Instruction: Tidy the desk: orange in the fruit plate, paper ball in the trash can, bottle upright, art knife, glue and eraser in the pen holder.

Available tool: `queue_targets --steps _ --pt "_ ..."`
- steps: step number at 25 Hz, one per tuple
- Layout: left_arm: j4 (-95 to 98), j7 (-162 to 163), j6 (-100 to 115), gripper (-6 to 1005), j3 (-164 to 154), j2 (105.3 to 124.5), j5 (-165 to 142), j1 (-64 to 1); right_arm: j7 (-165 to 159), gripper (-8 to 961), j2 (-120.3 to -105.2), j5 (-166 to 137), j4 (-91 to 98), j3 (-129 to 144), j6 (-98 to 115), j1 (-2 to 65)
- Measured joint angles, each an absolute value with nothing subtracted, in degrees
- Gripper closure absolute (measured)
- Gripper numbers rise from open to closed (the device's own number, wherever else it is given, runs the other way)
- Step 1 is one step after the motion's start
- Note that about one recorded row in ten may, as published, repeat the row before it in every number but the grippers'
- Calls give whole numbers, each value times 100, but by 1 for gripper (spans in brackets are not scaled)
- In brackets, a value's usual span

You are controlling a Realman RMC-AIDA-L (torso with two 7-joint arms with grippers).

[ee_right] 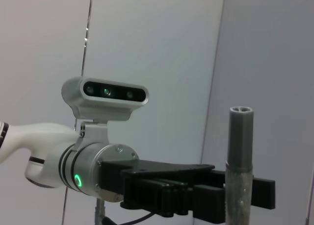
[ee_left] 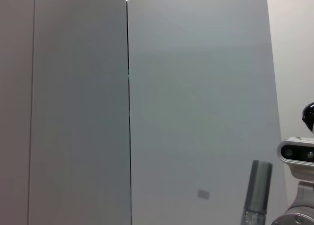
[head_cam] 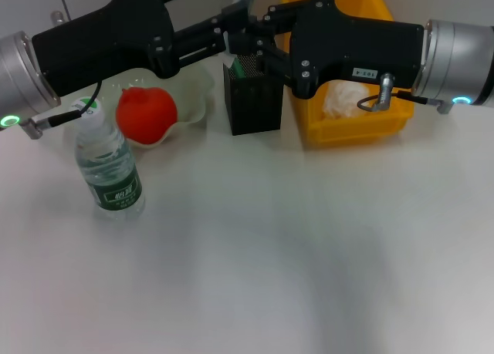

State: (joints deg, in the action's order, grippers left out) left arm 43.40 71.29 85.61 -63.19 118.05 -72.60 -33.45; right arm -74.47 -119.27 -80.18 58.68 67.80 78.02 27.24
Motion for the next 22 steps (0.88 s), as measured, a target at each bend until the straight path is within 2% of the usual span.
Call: queue_targets --steps 13,22 --pt "4343 7080 8556 444 -6459 11828 -7277 -3388 -7922 826 -11917 -8281 5950 6855 7602 2799" --pt "4331 7011 8419 443 -6459 11830 -7301 -3393 -8182 825 -11915 -8358 6088 6925 7602 2787"
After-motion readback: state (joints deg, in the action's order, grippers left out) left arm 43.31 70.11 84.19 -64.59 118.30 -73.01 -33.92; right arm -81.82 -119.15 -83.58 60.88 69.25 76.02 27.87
